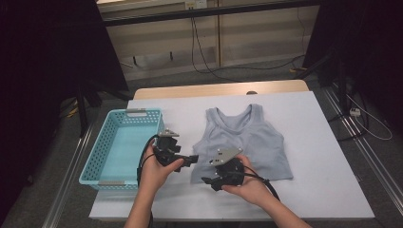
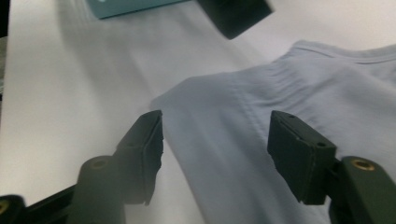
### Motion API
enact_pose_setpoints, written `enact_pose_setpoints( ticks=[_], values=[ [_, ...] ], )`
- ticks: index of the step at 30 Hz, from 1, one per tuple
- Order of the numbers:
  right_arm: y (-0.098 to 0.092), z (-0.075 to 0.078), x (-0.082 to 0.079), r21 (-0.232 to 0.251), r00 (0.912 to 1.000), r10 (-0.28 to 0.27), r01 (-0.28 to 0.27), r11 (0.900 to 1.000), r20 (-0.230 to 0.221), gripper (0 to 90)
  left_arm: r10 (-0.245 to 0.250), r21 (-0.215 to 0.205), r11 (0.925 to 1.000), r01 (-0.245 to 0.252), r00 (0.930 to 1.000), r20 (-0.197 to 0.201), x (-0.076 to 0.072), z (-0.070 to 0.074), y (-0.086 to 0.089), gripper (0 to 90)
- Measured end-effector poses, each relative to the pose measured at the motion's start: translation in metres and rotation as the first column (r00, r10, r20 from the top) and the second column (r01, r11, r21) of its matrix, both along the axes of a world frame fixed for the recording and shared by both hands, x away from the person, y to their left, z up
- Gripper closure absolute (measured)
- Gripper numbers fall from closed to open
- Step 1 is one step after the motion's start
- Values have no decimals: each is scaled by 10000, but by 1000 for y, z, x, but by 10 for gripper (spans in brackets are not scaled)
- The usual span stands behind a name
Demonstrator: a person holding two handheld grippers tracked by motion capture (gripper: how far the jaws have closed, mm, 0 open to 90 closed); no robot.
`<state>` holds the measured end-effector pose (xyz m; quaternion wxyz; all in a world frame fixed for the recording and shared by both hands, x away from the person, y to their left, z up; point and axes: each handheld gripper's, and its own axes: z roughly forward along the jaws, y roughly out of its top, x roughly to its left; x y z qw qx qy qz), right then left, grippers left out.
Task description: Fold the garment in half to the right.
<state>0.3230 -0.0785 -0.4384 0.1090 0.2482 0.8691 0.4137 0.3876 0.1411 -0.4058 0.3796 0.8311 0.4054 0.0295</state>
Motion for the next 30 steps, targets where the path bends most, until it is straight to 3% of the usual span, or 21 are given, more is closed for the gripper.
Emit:
enact_pose_setpoints(
  ticks=[7, 9, 14, 16, 19, 25, 30],
  values=[
    [10, -12, 4, -171, 9992, 236, -242, 9996, -316, 396, 136, -15, 9999, -136, 9999, -88, -2, -1, 1, 132],
    [12, -14, 4, -11, 9982, 238, -239, 9997, -547, 406, 144, 7, 9999, -144, 9999, -88, -1, -1, 2, 131],
    [17, -18, 4, -156, 9977, 422, -431, 9990, -524, 410, 254, -9, 9997, -254, 9996, -90, -1, -2, 3, 134],
    [18, -21, 3, -132, 9989, 358, -362, 9993, -308, 411, 291, 56, 9996, -291, 9996, -52, -1, -2, 2, 134],
    [19, -21, 2, -299, 9999, 115, -116, 9995, -56, 483, 221, -6, 9998, -221, 9996, -161, -2, -4, 1, 137],
    [15, -23, 3, -136, 9999, 62, -63, 9999, -118, 524, 398, 82, 9992, -397, 9991, -112, -3, -4, 2, 139],
    [16, -23, 2, -273, 10000, 23, -24, 9996, -32, 545, 395, 64, 9992, -394, 9991, -123, -2, -4, 1, 140]
  ],
)
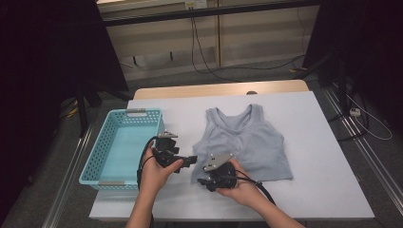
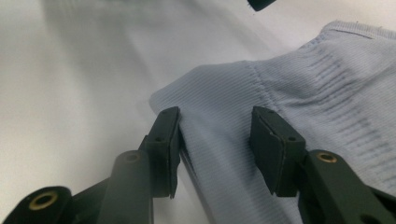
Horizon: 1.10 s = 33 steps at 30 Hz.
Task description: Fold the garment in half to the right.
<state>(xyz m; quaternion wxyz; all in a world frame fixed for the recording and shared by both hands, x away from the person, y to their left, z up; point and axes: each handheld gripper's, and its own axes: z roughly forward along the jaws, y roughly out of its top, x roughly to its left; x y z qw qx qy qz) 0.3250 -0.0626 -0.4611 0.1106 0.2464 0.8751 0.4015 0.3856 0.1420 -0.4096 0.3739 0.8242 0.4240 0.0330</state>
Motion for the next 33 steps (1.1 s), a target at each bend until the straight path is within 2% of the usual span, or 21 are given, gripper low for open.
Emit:
enact_pose_setpoints(
  ticks=[4, 8, 13, 16, 20, 21, 25, 27, 33],
  values=[
    [2, 0, -1, -23, 9994, -335, 335, 9994, -10, 585, -75, -38, 10000, 74, 10000, -49, 1, 1, -1, 140],
    [0, 0, 1, 32, 9988, -490, 490, 9988, 12, 685, -130, -127, 9998, 129, 9999, -99, 2, 1, -2, 140],
    [-3, 0, 3, 194, 9968, -776, 779, 9968, -196, 774, -117, -153, 9998, 115, 9998, -148, 4, -3, -3, 141],
    [-3, 0, 4, 250, 9962, -838, 844, 9961, -238, 798, -127, -202, 9997, 122, 9996, -253, 5, -4, -5, 141],
    [-4, 0, 4, 306, 9961, -868, 873, 9957, -179, 823, -77, -201, 9998, 74, 9998, -190, 5, -4, -7, 141],
    [-5, 0, 4, 411, 9955, -902, 913, 9950, -296, 830, -180, -189, 9997, 177, 9997, -172, 5, -3, -8, 141],
    [-11, 1, 6, 1067, 9891, -947, 1068, 9885, -1123, 841, -28, -271, 9996, 29, 10000, 41, 8, 0, -8, 139],
    [-13, 3, 4, 1196, 9896, -873, 1010, 9877, -1146, 843, 153, -443, 9989, -151, 9999, 55, 11, -1, -7, 136],
    [-19, 14, -3, 1587, 9899, -769, 954, 9827, -1188, 844, 201, -296, 9994, -201, 9998, 7, 18, -3, -10, 136]
  ],
)
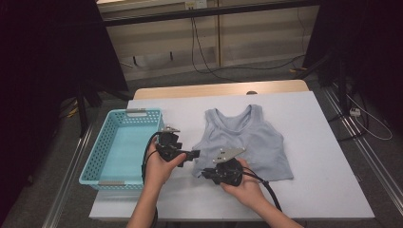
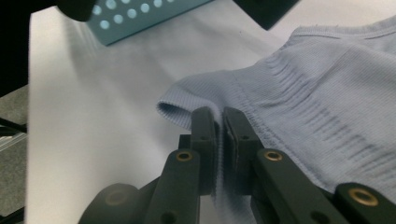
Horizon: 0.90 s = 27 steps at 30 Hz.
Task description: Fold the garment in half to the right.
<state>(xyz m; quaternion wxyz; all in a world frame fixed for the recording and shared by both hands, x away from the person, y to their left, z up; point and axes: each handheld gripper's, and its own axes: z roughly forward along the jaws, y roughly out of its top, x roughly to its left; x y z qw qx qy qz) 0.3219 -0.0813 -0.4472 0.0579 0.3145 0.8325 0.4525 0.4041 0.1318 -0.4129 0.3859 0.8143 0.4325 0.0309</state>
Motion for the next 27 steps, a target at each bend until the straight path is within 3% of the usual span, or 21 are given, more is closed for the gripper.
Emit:
enact_pose_setpoints(
  ticks=[8, 17, 27],
  values=[
    [-5, 6, -5, 93, 9998, 210, -211, 9997, 63, 844, 64, -88, 9999, -63, 10000, 49, 18, -1, -15, 138],
    [-6, 3, -5, 243, 9995, 294, -291, 9993, -105, 844, 20, 8, 10000, -20, 10000, 60, 40, 0, -19, 138],
    [-6, 4, -6, 213, 9995, 305, -304, 9993, -39, 843, -153, 178, 9997, 157, 9996, -246, 63, -5, -31, 140]
  ],
)
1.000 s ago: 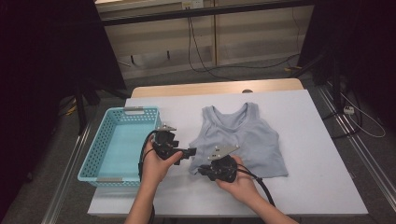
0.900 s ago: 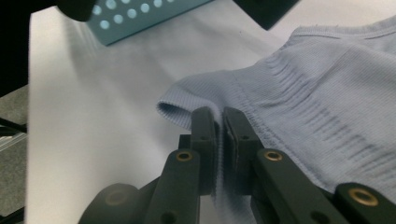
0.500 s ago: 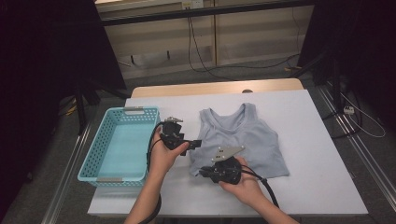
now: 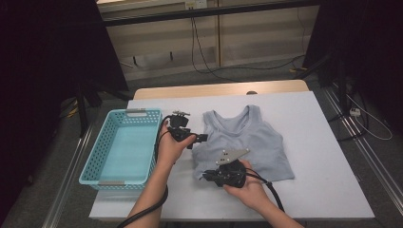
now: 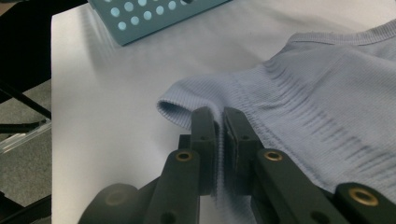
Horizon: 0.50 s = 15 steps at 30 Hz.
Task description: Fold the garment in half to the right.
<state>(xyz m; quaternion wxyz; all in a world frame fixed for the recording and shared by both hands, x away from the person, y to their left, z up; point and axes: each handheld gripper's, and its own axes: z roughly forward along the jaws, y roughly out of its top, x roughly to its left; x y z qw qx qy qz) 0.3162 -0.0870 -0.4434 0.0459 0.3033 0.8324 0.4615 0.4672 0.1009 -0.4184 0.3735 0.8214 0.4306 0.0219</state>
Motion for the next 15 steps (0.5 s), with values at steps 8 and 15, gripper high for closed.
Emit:
enact_pose_setpoints(
  ticks=[8, 15],
  values=[
    [-1, 4, -3, 21, 10000, -9, 9, 10000, 98, 843, 42, 50, 10000, -43, 9998, 198, 16, -2, -8, 158],
    [-1, 8, -9, -41, 9997, 74, -73, 10000, 248, 843, 408, 5, 9992, -408, 9991, 106, 29, -6, -13, 185]
  ],
)
